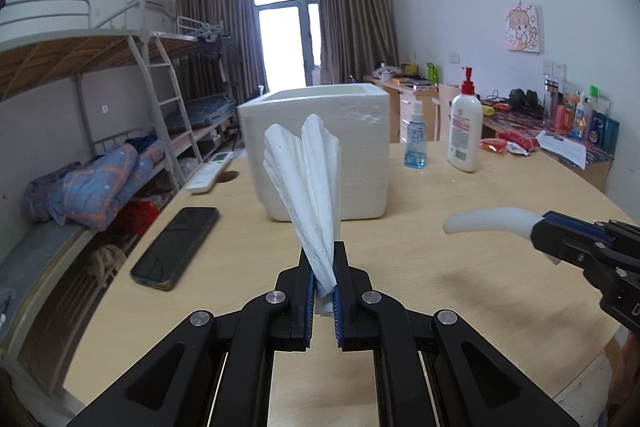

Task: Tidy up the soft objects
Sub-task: 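Carry the white cloth and foam strip in both tools to the foam box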

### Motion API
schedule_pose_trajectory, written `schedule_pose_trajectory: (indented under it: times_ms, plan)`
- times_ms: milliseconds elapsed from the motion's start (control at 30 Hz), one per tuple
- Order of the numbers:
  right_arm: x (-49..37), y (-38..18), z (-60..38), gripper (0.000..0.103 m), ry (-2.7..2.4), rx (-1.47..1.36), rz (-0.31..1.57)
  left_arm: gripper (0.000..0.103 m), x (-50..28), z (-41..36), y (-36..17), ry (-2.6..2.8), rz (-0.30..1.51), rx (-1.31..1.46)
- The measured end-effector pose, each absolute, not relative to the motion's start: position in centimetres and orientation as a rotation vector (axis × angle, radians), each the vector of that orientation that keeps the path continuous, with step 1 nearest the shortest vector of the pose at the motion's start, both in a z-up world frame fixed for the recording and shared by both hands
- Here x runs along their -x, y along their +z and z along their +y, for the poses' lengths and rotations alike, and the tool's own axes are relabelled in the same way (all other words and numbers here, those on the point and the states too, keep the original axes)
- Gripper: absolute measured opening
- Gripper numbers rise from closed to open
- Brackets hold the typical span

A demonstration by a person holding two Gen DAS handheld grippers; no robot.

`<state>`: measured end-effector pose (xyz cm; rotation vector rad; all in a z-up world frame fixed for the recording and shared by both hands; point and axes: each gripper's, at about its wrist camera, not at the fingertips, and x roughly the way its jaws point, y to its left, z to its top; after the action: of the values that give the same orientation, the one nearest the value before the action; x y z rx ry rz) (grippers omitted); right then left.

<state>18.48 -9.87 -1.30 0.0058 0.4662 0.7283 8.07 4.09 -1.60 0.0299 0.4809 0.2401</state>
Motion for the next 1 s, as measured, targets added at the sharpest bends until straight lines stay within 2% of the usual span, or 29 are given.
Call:
schedule_pose_trajectory:
  times_ms: [400,1000]
  plan:
    - [-18.1,-1.2,-6.7,0.020,0.797,0.032,0.454,0.008,-7.1,5.9,-1.5,0.240,0.474,-0.002]
    - [-18.4,1.9,-4.7,0.020,0.794,0.071,0.372,0.008,-7.6,6.4,1.6,0.218,0.398,-0.012]
